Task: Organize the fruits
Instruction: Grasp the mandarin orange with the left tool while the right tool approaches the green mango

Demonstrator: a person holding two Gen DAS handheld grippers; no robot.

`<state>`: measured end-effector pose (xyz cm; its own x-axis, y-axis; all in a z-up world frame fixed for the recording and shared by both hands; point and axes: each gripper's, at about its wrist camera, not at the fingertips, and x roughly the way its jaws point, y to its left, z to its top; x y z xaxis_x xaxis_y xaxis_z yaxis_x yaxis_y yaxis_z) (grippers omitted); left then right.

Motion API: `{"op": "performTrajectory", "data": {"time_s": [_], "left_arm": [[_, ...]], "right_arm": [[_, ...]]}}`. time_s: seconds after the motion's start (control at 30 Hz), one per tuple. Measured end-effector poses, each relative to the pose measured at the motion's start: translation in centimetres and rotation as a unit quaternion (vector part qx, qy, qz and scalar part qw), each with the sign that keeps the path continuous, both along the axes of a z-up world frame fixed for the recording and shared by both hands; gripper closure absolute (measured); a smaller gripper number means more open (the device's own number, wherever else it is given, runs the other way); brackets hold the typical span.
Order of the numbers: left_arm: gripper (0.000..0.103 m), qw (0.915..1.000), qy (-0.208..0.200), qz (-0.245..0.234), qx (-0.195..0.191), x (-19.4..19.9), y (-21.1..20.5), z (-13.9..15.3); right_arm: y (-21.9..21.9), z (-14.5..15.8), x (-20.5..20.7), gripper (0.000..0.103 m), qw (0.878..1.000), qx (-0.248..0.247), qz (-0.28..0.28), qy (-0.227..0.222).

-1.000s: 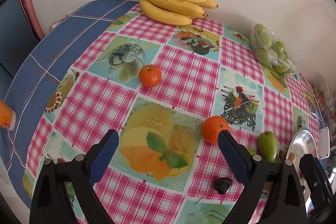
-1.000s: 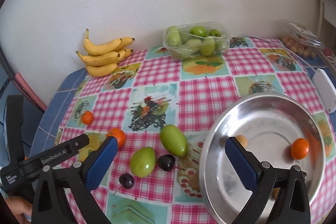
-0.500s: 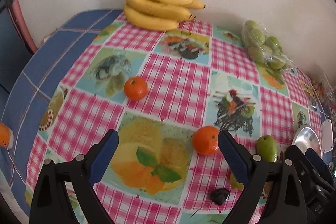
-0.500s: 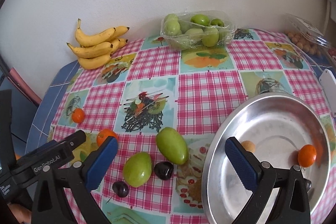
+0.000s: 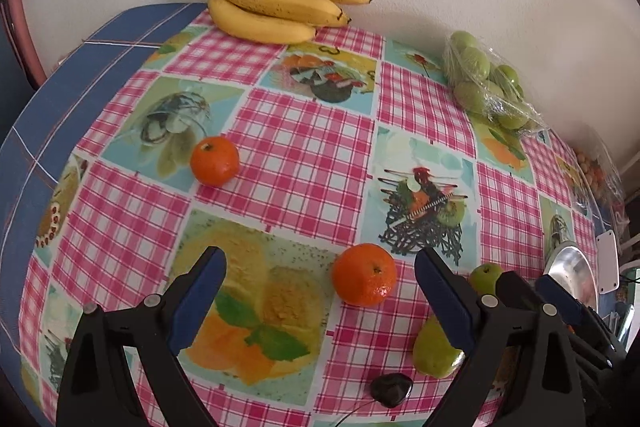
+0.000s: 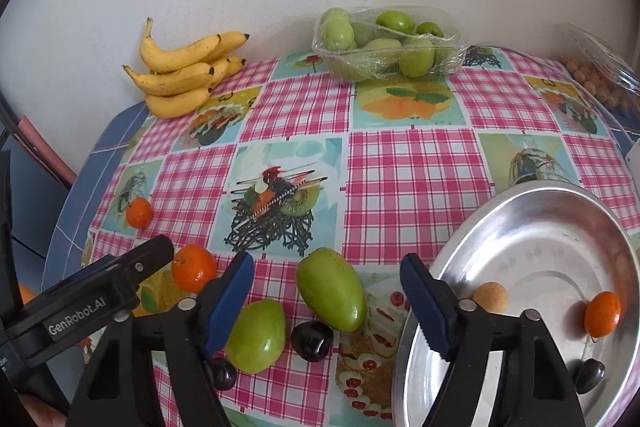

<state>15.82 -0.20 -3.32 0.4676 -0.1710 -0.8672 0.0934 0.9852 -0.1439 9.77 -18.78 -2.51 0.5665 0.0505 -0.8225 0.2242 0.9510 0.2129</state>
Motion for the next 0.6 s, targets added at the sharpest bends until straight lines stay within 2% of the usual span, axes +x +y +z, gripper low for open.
{"op": "performTrajectory", "data": {"time_s": [0.13, 0.27, 0.33, 0.6], "left_arm": [[0.009, 0.9999, 0.008, -0.006, -0.005, 0.2, -0.5, -0.7], [0.009, 0.9998, 0.015, -0.009, -0.010, 0.5, -0.8, -1.4], [0.009, 0.9997, 0.017, -0.015, -0.013, 0.6, -1.0, -1.6], [0.010, 0.9992, 0.030, -0.019, -0.017, 0.9, -1.4, -2.7]], "right_arm": [[0.1, -0.8, 0.3, 0.040, 1.000, 0.001, 0.003, 0.011], [-0.1, -1.5, 0.5, 0.042, 1.000, 0.002, 0.002, 0.022], [-0.2, -2.0, 0.5, 0.047, 1.000, 0.005, 0.002, 0.028], [-0.1, -2.9, 0.9, 0.057, 0.999, 0.012, 0.002, 0.040]]}}
